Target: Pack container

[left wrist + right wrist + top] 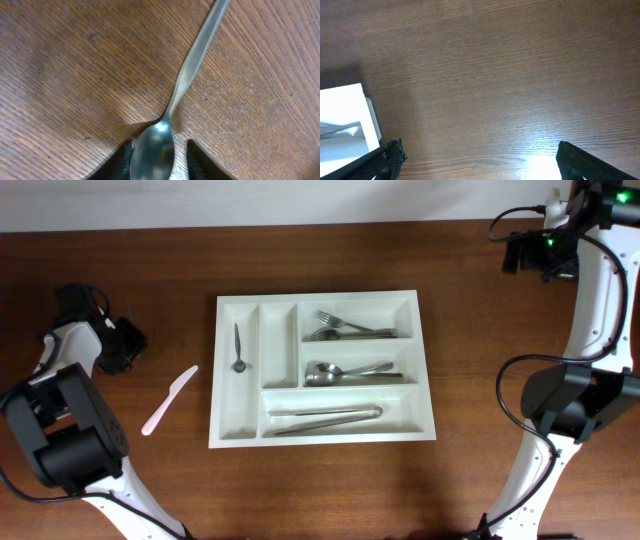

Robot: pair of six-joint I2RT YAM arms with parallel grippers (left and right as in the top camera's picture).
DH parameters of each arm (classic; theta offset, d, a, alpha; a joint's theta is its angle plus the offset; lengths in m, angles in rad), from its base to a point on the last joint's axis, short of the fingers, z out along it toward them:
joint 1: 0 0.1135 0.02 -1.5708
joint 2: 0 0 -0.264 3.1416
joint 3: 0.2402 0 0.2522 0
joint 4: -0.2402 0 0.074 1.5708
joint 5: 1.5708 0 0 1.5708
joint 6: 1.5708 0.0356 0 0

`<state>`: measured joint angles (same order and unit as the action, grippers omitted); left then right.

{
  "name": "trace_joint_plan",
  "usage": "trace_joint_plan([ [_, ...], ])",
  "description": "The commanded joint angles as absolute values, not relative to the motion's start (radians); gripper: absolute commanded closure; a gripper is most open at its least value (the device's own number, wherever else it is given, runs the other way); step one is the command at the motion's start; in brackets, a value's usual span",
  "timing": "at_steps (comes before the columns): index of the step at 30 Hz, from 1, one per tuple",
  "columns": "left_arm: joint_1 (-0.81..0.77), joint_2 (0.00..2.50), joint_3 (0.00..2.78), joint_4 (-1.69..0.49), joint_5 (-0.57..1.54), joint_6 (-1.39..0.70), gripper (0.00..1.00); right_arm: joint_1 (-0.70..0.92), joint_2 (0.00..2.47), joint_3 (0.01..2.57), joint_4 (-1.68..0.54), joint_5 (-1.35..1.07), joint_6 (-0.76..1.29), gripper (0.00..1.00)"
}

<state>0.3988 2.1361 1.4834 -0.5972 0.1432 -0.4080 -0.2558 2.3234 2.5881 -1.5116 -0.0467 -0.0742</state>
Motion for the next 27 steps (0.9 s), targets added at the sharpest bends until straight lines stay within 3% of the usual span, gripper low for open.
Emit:
trace_joint_plan([
  [1, 0.398, 2.182, 1.456, -0.602, 0.168, -0.407, 0.8, -0.257, 2.307, 2.601, -1.512, -0.052, -0.062, 0.01],
  [5, 0.398, 2.182, 1.456, -0.602, 0.168, -0.407, 0.98, -0.257, 2.307, 2.601, -1.512, -0.052, -0.062, 0.01],
  [27, 0.398, 2.124, 1.474, -0.601, 0.179, -0.395, 0.98, -0.257, 2.307, 2.601, -1.512, -0.052, -0.062, 0.01],
])
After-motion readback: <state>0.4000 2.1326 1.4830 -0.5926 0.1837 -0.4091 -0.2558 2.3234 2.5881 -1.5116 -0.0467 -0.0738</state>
